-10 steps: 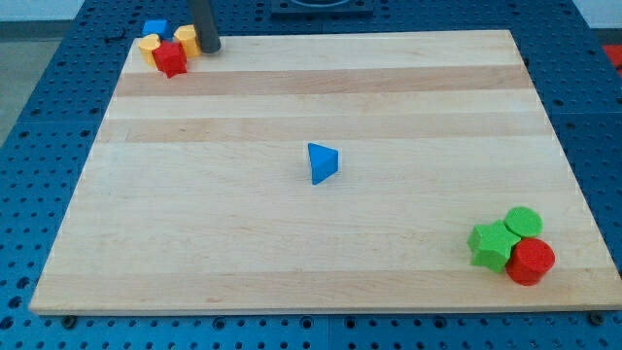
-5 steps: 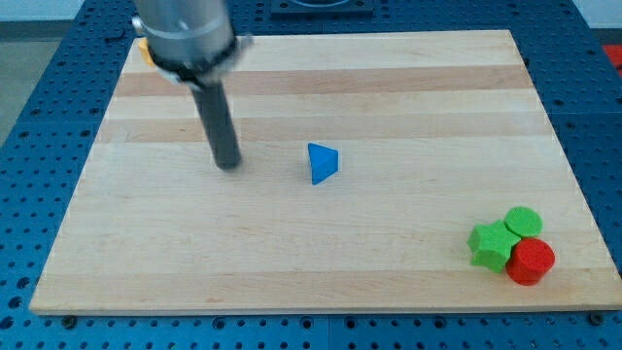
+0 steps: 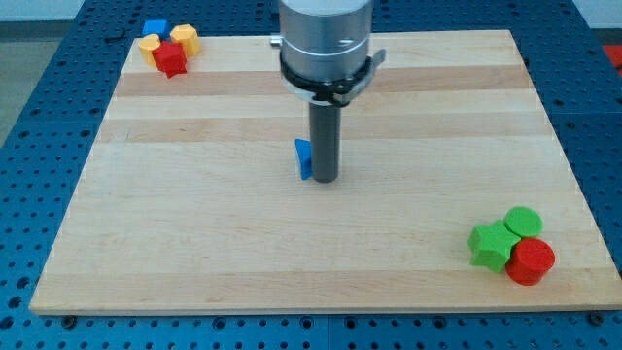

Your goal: Push the blue triangle towards the group of blocks

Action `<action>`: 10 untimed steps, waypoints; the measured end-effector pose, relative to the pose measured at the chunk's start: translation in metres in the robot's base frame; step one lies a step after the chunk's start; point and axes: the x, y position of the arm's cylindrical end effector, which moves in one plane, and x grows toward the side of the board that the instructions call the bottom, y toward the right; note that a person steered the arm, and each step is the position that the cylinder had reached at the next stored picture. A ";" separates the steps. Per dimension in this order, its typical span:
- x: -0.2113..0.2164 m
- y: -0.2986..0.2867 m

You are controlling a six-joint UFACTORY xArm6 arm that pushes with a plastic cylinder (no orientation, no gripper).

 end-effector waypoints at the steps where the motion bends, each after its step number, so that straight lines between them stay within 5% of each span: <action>1: -0.034 -0.034; 3: -0.154 -0.092; 4: -0.161 -0.094; 6: -0.103 -0.048; 7: -0.076 -0.074; 10: -0.091 -0.106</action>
